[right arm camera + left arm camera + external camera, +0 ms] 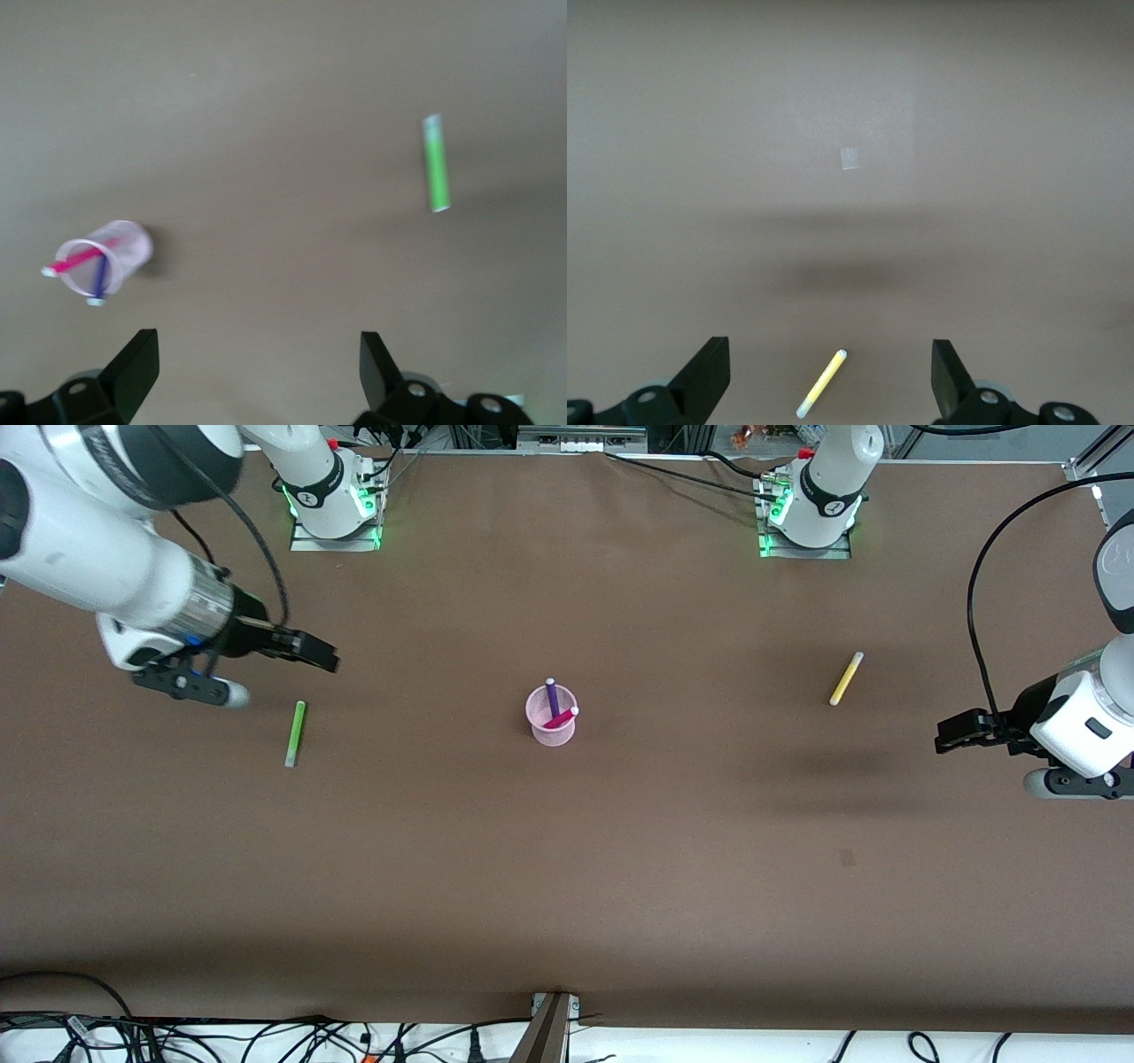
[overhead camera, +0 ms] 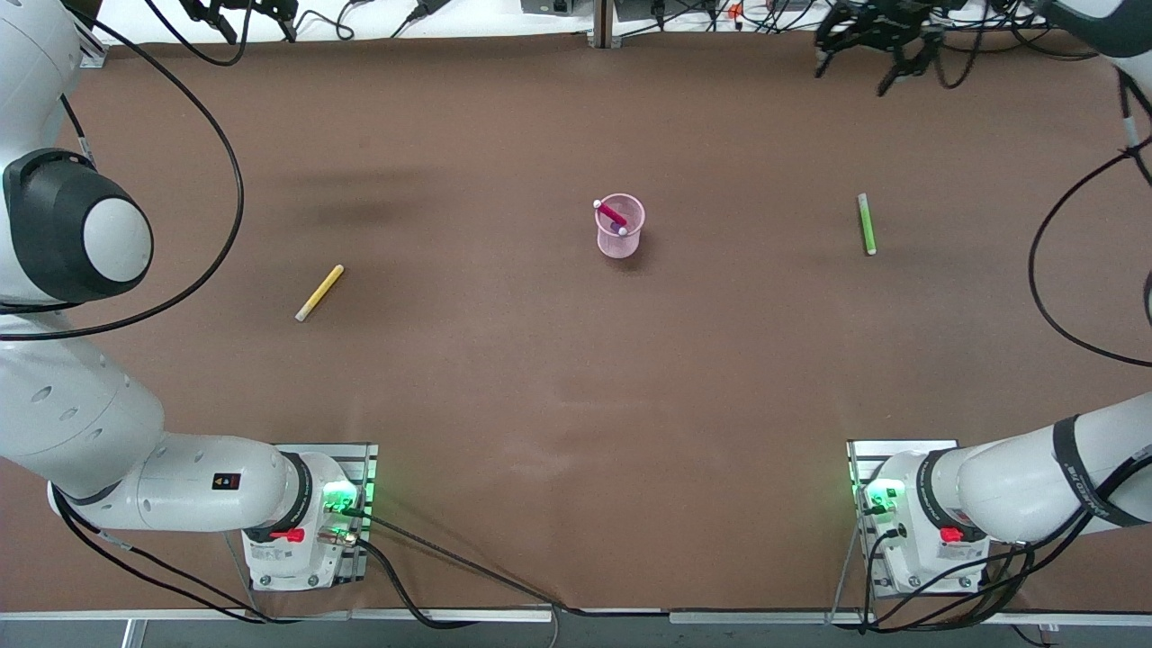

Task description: Organize pens into pink holder with both arms

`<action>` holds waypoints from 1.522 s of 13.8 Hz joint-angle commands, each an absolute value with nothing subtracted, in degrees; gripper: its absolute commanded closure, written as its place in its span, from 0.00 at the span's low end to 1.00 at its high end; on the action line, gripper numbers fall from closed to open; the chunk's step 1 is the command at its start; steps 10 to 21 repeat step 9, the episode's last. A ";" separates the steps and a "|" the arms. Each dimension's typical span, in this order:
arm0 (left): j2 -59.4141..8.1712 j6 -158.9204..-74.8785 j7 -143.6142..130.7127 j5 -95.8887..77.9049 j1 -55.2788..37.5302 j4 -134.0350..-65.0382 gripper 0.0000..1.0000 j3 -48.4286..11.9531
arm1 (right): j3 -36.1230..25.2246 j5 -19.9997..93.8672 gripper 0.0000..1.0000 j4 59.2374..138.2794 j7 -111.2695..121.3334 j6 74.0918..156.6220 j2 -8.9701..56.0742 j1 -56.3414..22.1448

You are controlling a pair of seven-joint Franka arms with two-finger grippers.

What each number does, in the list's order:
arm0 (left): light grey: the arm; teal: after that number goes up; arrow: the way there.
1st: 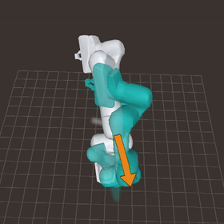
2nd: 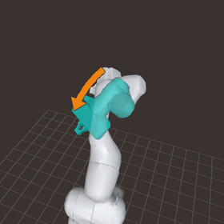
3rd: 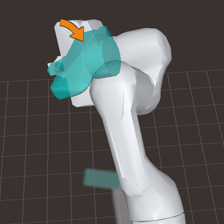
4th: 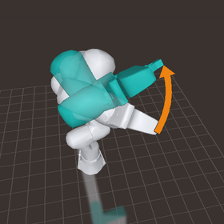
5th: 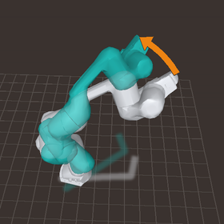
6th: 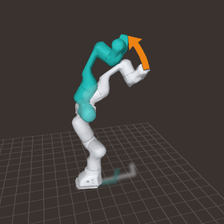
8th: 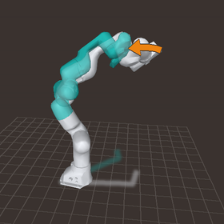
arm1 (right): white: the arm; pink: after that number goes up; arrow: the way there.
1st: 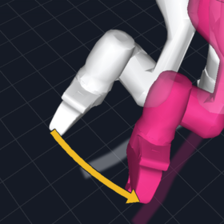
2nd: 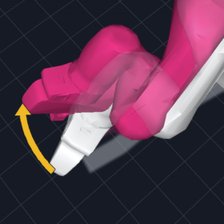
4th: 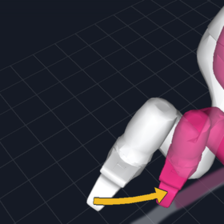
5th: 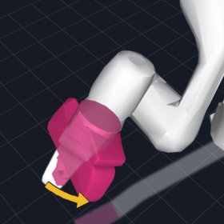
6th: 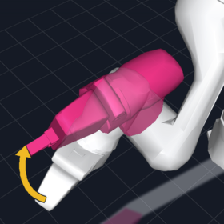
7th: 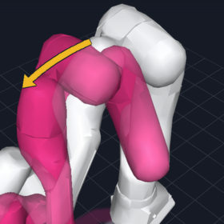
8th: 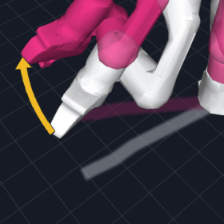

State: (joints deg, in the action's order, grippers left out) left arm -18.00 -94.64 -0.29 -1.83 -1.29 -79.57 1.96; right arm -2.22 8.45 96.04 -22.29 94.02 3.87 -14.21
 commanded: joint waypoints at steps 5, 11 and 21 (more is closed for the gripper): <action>-17.93 -95.01 0.53 -0.79 -1.23 -79.80 0.00 1.93 | -6.06 0.88 0.00 97.48 -1.51 94.13 0.17 -14.50; -17.93 -94.83 0.53 -0.79 -1.32 -79.98 0.00 1.85 | -5.98 0.79 0.00 96.77 -1.14 94.04 0.53 -14.50; -17.93 -94.83 0.53 -0.79 -1.32 -79.98 0.00 1.85 | -5.98 0.79 0.00 96.77 -1.14 94.04 0.53 -14.50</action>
